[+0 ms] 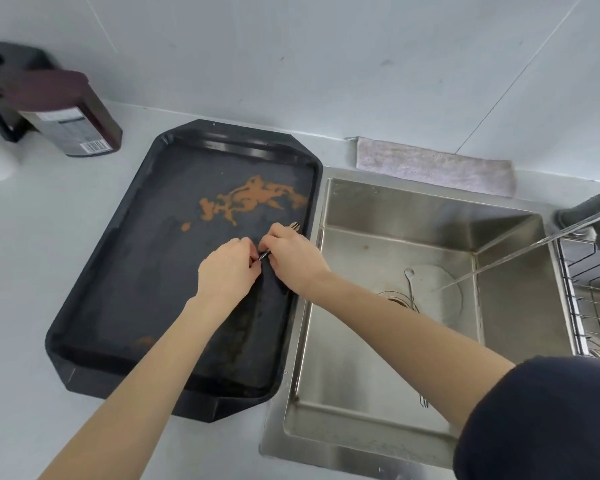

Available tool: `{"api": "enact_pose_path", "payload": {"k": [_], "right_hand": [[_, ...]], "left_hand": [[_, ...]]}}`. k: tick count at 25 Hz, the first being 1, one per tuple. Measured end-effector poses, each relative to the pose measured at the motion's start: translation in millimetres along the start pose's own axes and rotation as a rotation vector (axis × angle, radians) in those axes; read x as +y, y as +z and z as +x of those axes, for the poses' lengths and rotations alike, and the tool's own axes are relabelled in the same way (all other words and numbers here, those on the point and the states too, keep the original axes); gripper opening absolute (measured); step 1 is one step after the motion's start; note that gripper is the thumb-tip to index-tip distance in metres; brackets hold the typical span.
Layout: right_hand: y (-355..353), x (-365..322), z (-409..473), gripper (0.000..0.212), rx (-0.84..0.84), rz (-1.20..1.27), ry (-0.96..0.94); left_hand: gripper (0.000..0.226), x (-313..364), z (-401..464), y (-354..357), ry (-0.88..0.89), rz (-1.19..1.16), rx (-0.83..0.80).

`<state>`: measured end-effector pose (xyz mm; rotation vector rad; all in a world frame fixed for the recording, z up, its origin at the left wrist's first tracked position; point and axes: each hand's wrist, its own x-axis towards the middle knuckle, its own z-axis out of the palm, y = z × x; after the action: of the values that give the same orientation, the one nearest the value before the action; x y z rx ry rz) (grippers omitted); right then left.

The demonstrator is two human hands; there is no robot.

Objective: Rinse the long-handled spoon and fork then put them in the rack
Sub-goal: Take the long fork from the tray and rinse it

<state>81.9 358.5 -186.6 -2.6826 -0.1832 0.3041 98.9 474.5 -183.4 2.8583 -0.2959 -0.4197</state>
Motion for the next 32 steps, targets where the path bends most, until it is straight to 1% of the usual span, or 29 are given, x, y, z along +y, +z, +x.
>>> {"api": "enact_pose_path", "payload": {"k": [4,8,12,15,18,20,23,24,27,32], "right_hand": [[4,-4,5,0.022,0.035,-0.08,-0.033],[1,-3,5,0.021,0.039,-0.118,-0.066],[-4,-2,2,0.021,0.087,-0.059,-0.053],[-13,3,-6,0.022,0.157,0.095,-0.003],[-25,4,-20,0.025,0.273,0.361,0.084],[-32,5,-29,0.023,0.353,0.511,0.142],[-44,10,-44,0.016,0.429,0.668,0.219],[-50,12,-49,0.017,0.452,0.723,0.252],[-67,23,-67,0.03,0.516,0.911,0.364],[-92,47,-97,0.029,0.625,1.102,0.441]], "left_hand": [[0.021,-1,1,4,0.003,-0.009,0.033],[0.02,3,0,4,0.011,0.023,0.066],[0.019,10,-4,-3,-0.002,-0.054,0.066],[0.019,19,-8,-10,0.005,-0.143,0.079],[0.02,31,-11,-16,0.03,-0.17,0.104],[0.017,39,-13,-19,0.053,-0.187,0.128],[0.012,56,-19,-22,0.121,-0.206,0.17],[0.011,62,-21,-23,0.147,-0.216,0.185],[0.01,83,-29,-27,0.223,-0.274,0.226],[0.013,127,-42,-32,0.296,-0.474,0.244]]}}
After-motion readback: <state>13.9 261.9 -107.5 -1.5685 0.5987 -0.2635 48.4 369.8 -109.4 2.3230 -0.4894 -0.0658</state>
